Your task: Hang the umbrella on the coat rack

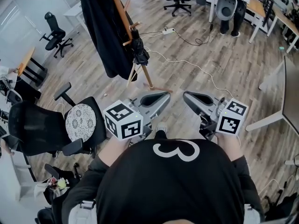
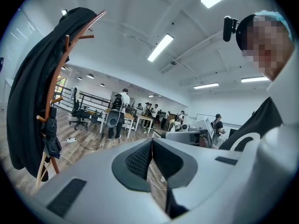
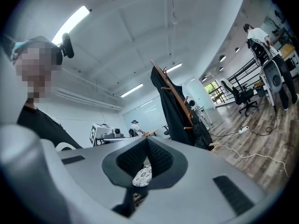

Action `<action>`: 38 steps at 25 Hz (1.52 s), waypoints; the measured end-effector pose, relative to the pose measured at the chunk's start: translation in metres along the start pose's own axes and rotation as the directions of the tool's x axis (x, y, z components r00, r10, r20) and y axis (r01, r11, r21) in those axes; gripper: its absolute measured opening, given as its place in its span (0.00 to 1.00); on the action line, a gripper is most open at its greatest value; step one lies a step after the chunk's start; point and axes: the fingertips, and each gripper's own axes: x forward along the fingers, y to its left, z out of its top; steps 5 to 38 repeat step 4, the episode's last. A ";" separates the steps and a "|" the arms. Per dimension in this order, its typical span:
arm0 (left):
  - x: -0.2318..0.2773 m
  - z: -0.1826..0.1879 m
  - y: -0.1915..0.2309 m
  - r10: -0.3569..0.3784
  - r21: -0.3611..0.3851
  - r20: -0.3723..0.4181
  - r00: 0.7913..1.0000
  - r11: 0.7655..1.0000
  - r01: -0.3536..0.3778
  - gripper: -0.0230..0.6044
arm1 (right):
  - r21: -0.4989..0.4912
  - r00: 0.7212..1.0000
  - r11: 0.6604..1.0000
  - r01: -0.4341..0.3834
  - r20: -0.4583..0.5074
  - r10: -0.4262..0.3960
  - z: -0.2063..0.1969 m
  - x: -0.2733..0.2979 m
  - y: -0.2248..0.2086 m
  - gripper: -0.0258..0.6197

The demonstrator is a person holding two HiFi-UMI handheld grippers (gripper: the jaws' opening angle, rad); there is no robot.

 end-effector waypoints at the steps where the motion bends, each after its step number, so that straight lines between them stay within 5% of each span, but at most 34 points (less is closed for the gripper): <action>1: 0.000 0.000 0.001 0.012 -0.003 0.000 1.000 1.000 -0.012 0.06 | -0.002 1.000 1.000 0.001 -0.002 -0.001 0.000 -0.001 0.001 0.08; 38: -0.003 -0.003 0.002 0.044 -0.020 -0.006 0.999 0.999 -0.044 0.06 | -0.002 1.000 1.000 0.004 -0.013 -0.004 -0.003 -0.004 0.005 0.08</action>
